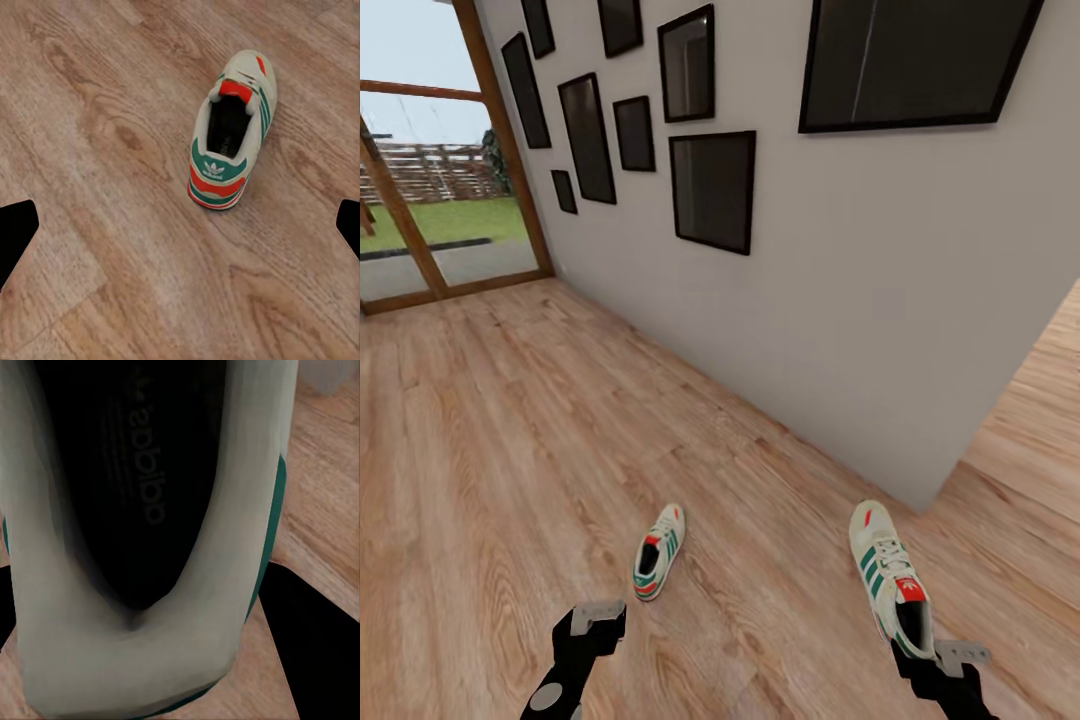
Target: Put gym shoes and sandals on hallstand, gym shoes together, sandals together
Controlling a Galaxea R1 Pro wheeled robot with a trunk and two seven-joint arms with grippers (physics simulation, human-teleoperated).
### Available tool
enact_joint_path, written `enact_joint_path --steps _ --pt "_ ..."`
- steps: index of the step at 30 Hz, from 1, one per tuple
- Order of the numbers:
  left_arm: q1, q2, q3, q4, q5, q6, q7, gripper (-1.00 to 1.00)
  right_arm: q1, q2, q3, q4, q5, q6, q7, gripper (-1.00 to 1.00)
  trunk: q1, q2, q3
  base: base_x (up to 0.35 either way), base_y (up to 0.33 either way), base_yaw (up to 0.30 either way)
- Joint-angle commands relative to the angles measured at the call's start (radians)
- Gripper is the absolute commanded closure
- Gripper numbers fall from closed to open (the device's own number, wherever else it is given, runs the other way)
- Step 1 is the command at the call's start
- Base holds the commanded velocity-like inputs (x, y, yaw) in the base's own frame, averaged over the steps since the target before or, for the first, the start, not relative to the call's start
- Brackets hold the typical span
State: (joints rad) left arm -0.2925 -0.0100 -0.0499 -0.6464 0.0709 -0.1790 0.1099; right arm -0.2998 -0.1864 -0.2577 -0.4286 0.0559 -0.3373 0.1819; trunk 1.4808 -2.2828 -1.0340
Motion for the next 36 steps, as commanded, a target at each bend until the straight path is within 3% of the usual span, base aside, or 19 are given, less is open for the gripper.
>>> enact_joint_path --steps 1,8,17,36 --pt "0.0 0.001 -0.005 0.001 0.007 -0.004 0.007 -1.0 -0.001 0.0 -0.008 0.001 0.005 -0.003 0.006 1.0 0.0 0.0 0.0 0.307 0.0 -0.084" --pt "0.0 0.001 -0.005 0.001 0.007 -0.004 0.007 -1.0 -0.001 0.001 -0.008 0.001 0.006 -0.003 0.011 1.0 0.0 0.0 0.006 0.26 0.0 -0.18" --pt "0.001 0.001 -0.005 0.001 0.007 -0.004 0.008 -1.0 -0.001 0.001 -0.007 0.001 0.007 -0.003 0.011 1.0 0.0 0.0 0.014 0.056 0.0 -0.185" --pt "0.005 0.002 -0.004 -0.011 0.003 -0.004 0.008 -1.0 -0.001 0.008 -0.002 0.002 0.01 -0.002 0.013 1.0 0.0 0.0 0.015 0.105 0.013 -0.01"
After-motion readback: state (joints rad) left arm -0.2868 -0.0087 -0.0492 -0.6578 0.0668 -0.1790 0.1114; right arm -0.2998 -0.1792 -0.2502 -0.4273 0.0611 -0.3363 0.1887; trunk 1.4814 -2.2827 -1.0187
